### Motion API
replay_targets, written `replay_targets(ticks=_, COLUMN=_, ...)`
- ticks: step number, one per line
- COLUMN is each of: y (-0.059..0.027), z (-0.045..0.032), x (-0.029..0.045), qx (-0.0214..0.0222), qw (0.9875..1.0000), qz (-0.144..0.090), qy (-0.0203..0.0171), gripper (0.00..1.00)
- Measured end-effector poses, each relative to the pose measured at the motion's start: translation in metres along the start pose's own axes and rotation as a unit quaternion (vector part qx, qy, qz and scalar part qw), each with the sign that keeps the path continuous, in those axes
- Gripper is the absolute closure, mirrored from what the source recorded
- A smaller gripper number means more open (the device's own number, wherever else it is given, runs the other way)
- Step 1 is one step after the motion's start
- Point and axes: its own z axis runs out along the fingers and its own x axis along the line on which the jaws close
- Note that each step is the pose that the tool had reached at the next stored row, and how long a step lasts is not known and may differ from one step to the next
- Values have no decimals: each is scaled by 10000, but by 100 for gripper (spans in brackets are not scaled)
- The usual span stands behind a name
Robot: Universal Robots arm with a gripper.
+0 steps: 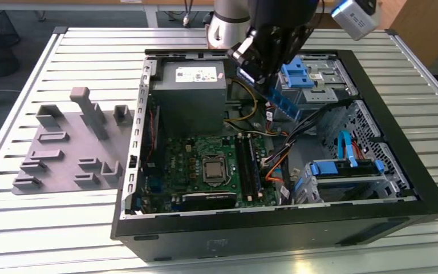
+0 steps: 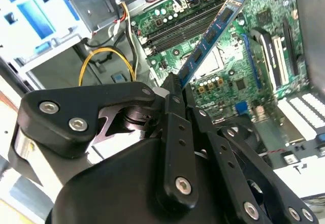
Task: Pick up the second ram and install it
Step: 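Insert the second ram into the second slot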
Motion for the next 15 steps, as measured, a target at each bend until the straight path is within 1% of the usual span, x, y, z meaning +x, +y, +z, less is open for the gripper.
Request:
replay_targets(ticks=2, y=0, z=4, x=0, qx=9, qw=9998, qz=182, qy=-4, gripper=86)
replay_targets(ticks=4, y=0, z=8, x=0, qx=19, qw=9993, qz=367, qy=-8, gripper=86)
replay_targets(ticks=8, y=-1, z=15, x=1, qx=39, qw=9975, qz=702, qy=-14, gripper=86)
replay_targets(ticks=10, y=-1, z=15, x=1, qx=41, qw=9973, qz=739, qy=-14, gripper=86)
replay_targets(ticks=15, y=0, z=16, x=1, qx=40, qw=9972, qz=743, qy=-15, gripper=86)
